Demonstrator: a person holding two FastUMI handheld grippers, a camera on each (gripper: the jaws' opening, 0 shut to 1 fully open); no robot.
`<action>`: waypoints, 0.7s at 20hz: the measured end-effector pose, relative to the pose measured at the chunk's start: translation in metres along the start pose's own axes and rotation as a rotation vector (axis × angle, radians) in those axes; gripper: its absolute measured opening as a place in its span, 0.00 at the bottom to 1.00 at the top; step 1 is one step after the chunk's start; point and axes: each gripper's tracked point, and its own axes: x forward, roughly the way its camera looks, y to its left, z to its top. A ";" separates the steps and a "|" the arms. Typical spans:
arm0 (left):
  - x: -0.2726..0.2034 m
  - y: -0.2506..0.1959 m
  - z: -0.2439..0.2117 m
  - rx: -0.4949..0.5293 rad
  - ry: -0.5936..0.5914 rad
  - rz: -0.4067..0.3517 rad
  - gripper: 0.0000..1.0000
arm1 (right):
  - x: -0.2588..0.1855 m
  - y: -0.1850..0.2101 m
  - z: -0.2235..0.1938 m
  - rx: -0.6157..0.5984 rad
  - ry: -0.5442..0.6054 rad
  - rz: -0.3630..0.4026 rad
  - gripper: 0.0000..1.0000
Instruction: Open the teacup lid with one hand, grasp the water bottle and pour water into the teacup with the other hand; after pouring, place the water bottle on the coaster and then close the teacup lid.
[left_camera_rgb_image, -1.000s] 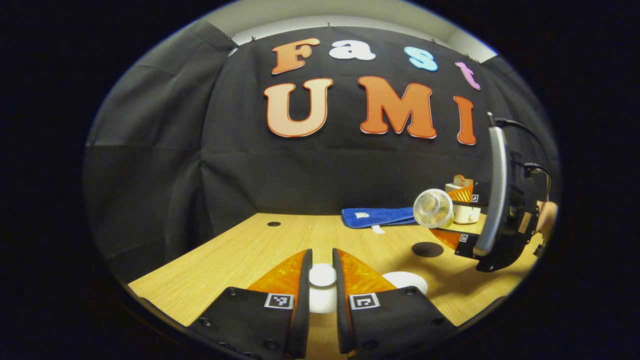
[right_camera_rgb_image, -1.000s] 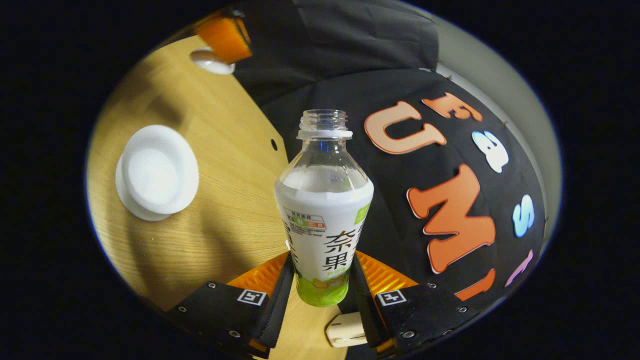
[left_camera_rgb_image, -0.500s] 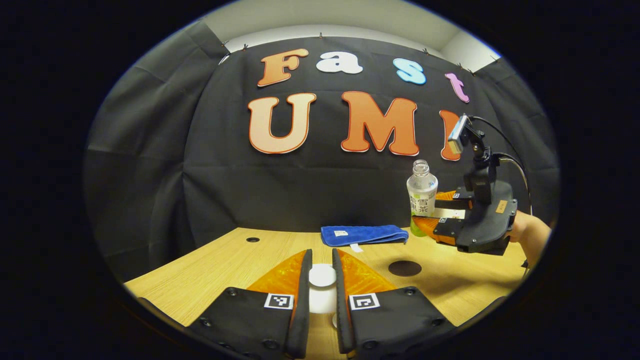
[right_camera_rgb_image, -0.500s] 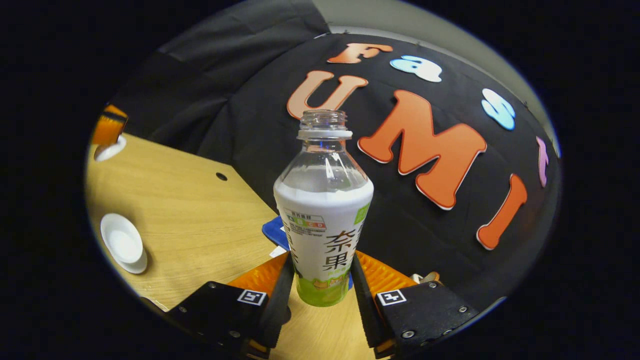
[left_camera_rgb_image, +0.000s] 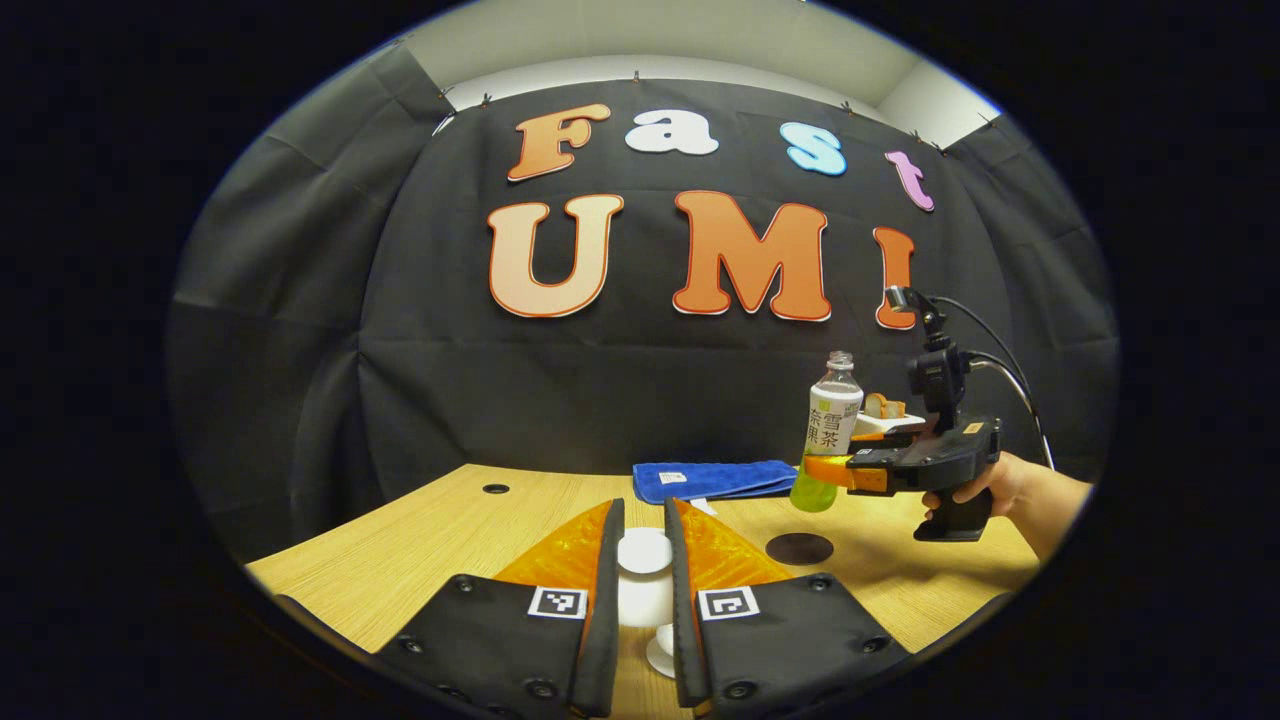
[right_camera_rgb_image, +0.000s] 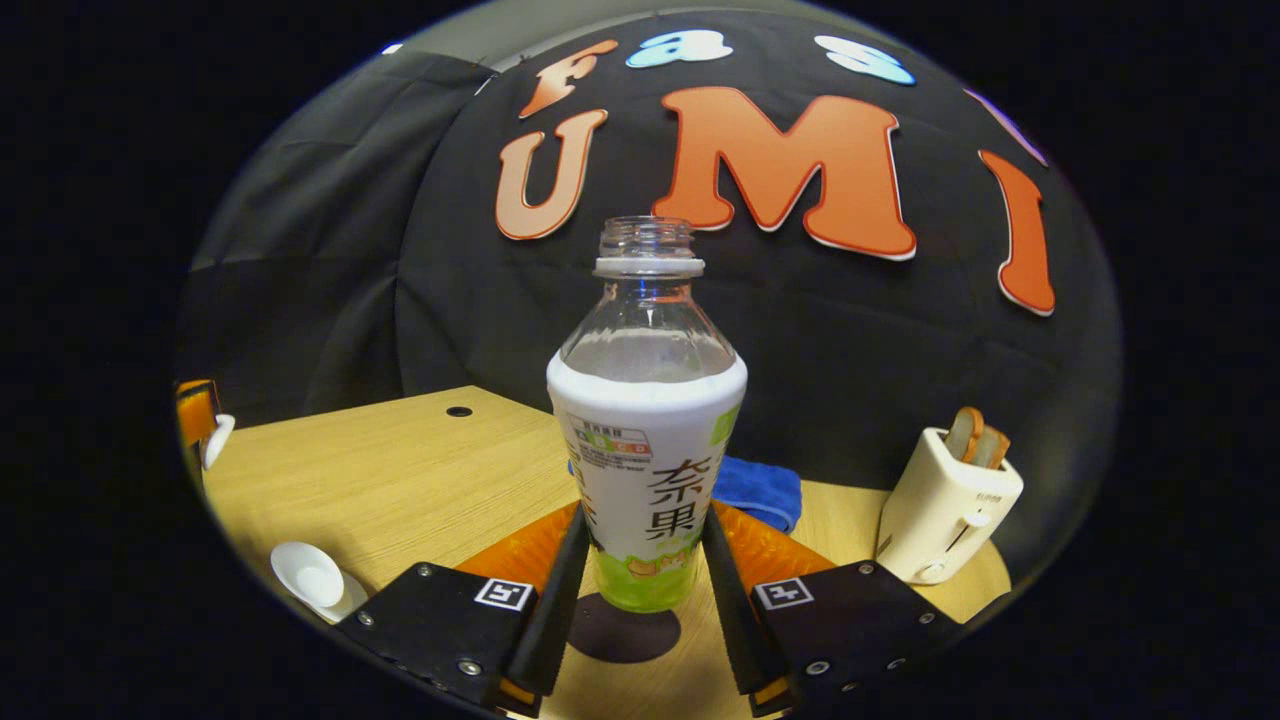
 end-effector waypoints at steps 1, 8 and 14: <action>0.001 -0.001 -0.001 0.000 0.002 -0.003 0.27 | 0.002 -0.002 -0.009 0.012 0.020 0.002 0.66; 0.005 -0.008 -0.014 0.003 0.027 -0.011 0.26 | 0.020 0.002 -0.064 0.038 0.132 0.011 0.66; 0.010 -0.020 -0.027 -0.011 0.062 -0.039 0.26 | 0.023 0.000 -0.066 0.090 0.130 0.010 0.66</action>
